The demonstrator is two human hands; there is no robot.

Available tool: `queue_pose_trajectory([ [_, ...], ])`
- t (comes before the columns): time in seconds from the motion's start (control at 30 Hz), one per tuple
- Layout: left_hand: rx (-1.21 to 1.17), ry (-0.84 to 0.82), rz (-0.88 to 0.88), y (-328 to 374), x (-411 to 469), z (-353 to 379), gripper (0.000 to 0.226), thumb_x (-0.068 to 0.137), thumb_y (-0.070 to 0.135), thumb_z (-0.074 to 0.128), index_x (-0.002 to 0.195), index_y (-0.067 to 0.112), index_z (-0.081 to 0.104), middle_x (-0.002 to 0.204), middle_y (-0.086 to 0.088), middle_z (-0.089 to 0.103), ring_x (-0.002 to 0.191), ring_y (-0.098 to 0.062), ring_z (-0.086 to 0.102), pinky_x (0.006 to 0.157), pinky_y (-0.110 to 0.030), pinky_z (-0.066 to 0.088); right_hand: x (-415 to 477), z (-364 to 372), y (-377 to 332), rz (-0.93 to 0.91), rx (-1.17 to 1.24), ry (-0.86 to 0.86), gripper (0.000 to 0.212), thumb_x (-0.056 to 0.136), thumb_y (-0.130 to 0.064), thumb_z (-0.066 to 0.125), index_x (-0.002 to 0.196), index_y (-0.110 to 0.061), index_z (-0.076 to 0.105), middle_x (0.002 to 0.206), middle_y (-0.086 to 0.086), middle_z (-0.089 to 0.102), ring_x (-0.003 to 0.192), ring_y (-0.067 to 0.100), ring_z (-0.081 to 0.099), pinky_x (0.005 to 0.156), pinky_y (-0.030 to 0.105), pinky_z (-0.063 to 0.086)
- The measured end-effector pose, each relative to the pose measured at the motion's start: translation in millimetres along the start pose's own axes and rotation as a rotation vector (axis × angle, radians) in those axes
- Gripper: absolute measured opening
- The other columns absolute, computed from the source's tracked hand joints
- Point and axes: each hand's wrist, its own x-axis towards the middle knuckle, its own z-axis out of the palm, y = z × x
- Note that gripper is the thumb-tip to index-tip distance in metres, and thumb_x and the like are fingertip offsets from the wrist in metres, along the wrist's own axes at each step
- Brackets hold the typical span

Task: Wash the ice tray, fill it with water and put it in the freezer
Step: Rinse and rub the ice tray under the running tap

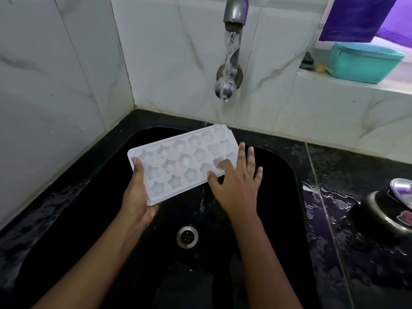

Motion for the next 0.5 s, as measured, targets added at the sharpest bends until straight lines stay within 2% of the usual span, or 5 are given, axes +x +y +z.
queue_pose_trajectory([
  [0.13, -0.005, -0.015, -0.015, -1, 3, 1, 0.055, 0.095, 0.061, 0.028, 0.115, 0.022, 0.062, 0.105, 0.000, 0.076, 0.092, -0.017, 0.073, 0.066, -0.029, 0.061, 0, 4, -3, -0.028, -0.002, -0.009, 0.033, 0.093, -0.042, 0.044, 0.121, -0.028, 0.052, 0.158, 0.002, -0.015, 0.142, 0.018, -0.023, 0.113, 0.051, -0.005],
  [0.27, -0.002, -0.006, -0.026, -1, 5, -1, 0.059, 0.092, 0.064, 0.031, 0.122, 0.022, 0.060, 0.110, -0.001, 0.074, 0.097, -0.020, 0.072, 0.069, -0.032, 0.061, 3, 3, 0, -0.112, -0.006, 0.037, 0.032, 0.093, -0.040, 0.048, 0.118, -0.024, 0.059, 0.159, -0.001, -0.007, 0.144, 0.018, -0.018, 0.114, 0.049, -0.004],
  [0.37, -0.021, -0.012, -0.030, -2, 6, -1, 0.059, 0.093, 0.064, 0.033, 0.122, 0.021, 0.060, 0.112, -0.003, 0.073, 0.100, -0.021, 0.071, 0.075, -0.035, 0.061, 4, -3, 7, -0.065, -0.035, 0.018, 0.033, 0.090, -0.051, 0.048, 0.113, -0.030, 0.060, 0.159, -0.001, -0.005, 0.144, 0.018, -0.017, 0.114, 0.049, -0.005],
  [0.43, -0.021, -0.032, -0.038, -4, 5, 2, 0.057, 0.093, 0.063, 0.031, 0.119, 0.021, 0.061, 0.110, -0.003, 0.074, 0.098, -0.021, 0.072, 0.075, -0.035, 0.061, 4, -5, 11, -0.002, -0.067, -0.002, 0.037, 0.088, -0.059, 0.045, 0.112, -0.033, 0.057, 0.159, 0.000, -0.010, 0.143, 0.018, -0.021, 0.113, 0.049, -0.007],
  [0.5, -0.010, -0.039, -0.048, -5, 5, 5, 0.056, 0.094, 0.063, 0.030, 0.116, 0.021, 0.062, 0.105, -0.002, 0.076, 0.094, -0.019, 0.073, 0.073, -0.034, 0.062, 2, -2, 8, -0.006, -0.072, 0.009, 0.039, 0.089, -0.059, 0.042, 0.116, -0.032, 0.055, 0.157, 0.000, -0.018, 0.142, 0.017, -0.025, 0.113, 0.050, -0.009],
])
